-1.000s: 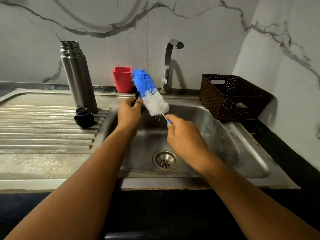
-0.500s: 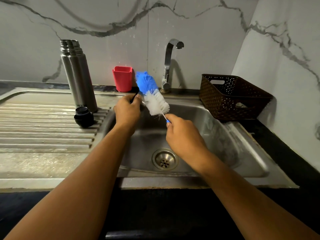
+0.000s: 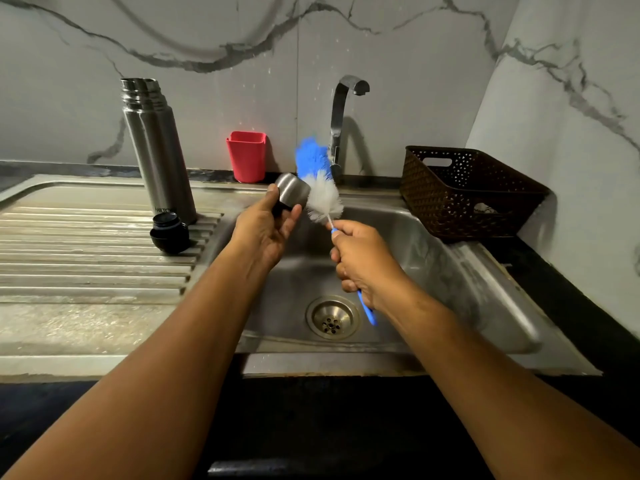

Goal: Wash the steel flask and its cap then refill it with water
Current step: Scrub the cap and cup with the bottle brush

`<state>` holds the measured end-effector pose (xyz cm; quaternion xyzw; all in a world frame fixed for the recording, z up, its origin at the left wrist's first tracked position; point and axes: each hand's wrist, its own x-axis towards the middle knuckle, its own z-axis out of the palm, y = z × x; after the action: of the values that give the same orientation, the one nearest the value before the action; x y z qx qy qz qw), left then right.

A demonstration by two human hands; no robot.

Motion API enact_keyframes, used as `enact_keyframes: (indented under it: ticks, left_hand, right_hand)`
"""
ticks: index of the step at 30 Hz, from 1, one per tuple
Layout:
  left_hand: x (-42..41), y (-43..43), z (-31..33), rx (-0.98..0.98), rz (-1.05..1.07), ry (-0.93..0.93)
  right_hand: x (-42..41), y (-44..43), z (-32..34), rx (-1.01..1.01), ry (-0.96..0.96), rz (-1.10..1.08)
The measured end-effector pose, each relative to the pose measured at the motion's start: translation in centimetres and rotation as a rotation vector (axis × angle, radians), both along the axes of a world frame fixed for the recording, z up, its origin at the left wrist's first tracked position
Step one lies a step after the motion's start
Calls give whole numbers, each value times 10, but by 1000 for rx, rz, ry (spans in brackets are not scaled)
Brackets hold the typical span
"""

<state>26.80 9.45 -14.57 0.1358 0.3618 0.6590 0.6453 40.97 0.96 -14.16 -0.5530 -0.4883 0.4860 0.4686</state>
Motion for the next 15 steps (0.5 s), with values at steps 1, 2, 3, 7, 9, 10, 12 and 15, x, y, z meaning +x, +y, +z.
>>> enact_keyframes:
  ticks: [1,2,3,7,9,10,12,15]
  left_hand:
    - [-1,-1,3,-3,8,-31]
    - [-3,0,3,-14,17,-63]
    - [-7,0,3,-23,24,-101]
    - [-6,-4,2,-12,-19,-179]
    - [-2,-6,5,13,-36,-194]
    - [-3,-6,6,20,-31,-204]
    - [-11,-4,6,38,-11,-223]
    - [-7,-6,4,76,-25,-197]
  right_hand:
    - [0,-6,0,-25,38,27]
    - [-1,-12,-1,-42,66,58]
    - [-4,-20,-1,-45,88,85]
    - [-4,-7,3,-81,169,56]
    - [-3,-8,6,-122,252,58]
    - [-3,-13,5,-147,296,97]
    - [-5,-24,3,-158,329,167]
    - [-3,-10,6,-150,310,121]
